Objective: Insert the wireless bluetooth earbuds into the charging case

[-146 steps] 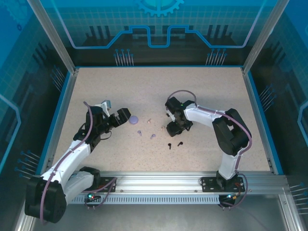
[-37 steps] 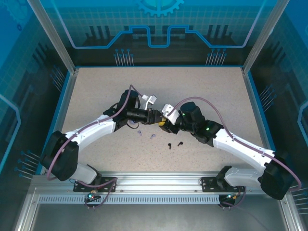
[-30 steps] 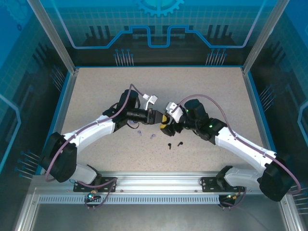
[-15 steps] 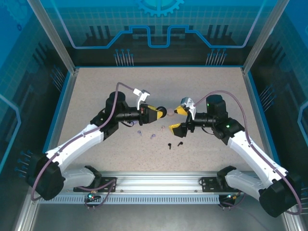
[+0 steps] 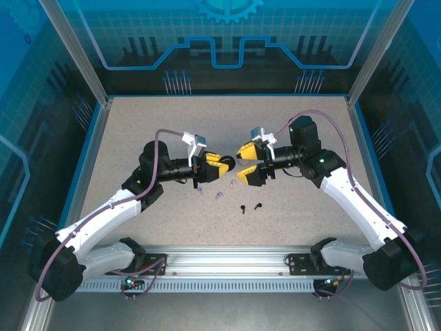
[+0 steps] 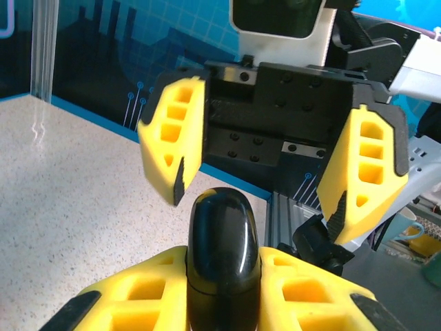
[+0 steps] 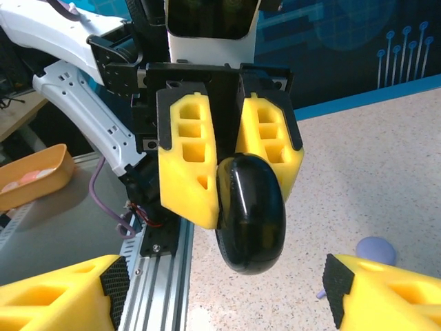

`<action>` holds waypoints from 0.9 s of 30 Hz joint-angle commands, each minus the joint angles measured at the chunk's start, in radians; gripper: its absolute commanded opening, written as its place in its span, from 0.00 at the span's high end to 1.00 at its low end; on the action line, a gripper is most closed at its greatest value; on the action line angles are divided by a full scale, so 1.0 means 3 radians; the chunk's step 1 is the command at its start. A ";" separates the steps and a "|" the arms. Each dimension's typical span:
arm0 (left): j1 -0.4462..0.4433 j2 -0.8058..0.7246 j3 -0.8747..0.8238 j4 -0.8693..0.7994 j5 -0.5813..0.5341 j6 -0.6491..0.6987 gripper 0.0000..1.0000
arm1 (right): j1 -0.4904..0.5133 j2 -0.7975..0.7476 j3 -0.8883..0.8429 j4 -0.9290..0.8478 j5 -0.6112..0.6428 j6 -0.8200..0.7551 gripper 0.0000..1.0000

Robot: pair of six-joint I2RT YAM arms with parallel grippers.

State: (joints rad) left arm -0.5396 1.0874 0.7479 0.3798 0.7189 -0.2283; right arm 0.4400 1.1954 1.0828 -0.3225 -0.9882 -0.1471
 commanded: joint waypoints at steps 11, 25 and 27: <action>-0.0041 -0.0032 0.0022 0.0075 0.0111 0.0240 0.86 | 0.0164 0.0233 0.0275 -0.0218 -0.0132 -0.0113 0.46; -0.0077 -0.0005 0.0064 -0.0038 0.0114 0.0307 0.77 | 0.0164 0.0199 0.0288 -0.0270 -0.0110 -0.0123 0.73; -0.0077 -0.0017 0.0055 -0.0058 0.0109 0.0325 0.72 | 0.0155 0.0175 0.0272 -0.0257 -0.0103 -0.0114 0.73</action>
State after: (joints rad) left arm -0.5552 1.0855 0.7483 0.3725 0.7494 -0.1654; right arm 0.4789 1.2678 1.1522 -0.3859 -1.0031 -0.1772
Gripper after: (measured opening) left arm 0.270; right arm 0.278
